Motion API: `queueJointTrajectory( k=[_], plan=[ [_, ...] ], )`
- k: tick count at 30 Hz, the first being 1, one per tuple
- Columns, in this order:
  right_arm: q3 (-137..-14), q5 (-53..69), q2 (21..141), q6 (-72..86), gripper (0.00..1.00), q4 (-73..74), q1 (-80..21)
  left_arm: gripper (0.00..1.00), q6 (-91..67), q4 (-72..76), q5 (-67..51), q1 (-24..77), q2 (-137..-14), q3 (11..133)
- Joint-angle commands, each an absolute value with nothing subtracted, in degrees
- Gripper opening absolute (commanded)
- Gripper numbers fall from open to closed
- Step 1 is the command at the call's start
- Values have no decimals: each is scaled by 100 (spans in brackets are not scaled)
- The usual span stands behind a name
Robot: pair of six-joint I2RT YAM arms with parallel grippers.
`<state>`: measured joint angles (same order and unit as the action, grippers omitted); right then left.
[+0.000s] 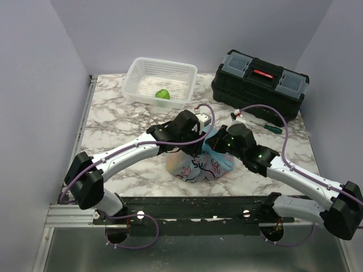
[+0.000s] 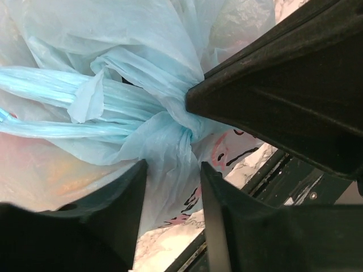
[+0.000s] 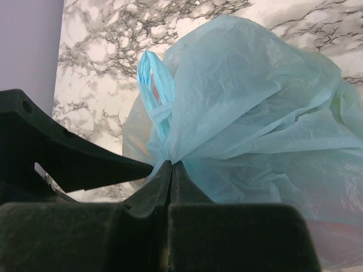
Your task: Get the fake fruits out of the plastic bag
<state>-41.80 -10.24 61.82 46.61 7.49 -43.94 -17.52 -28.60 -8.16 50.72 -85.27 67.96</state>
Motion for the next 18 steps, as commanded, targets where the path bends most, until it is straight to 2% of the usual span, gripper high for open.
queueJointTrajectory(
  k=[1, 2, 3, 7, 10, 18],
  plan=[
    [-4090, -1152, 6066, 4717, 1, 599, -4410, 28, -1679, -3095, -602, 5128, -8630, 7035],
    [-4104, -1203, 6043, 4723, 1, 658, -4404, 15, -1660, -3110, -546, 5126, -8613, 7040],
    [-4145, -1318, 6014, 4743, 1, 756, -4412, 10, -1629, -3109, -460, 5124, -8584, 7031],
    [-4312, -2232, 5877, 5094, 1, 1536, -4412, 1, -1583, -3086, 35, 5124, -8347, 6968],
    [-4338, -2907, 5683, 5409, 1, 2127, -4410, 0, -1534, -2991, 301, 5125, -8127, 6838],
    [-4128, -3447, 4922, 5309, 1, 2496, -4411, 0, -1417, -2874, 604, 5124, -7828, 6729]
  ],
)
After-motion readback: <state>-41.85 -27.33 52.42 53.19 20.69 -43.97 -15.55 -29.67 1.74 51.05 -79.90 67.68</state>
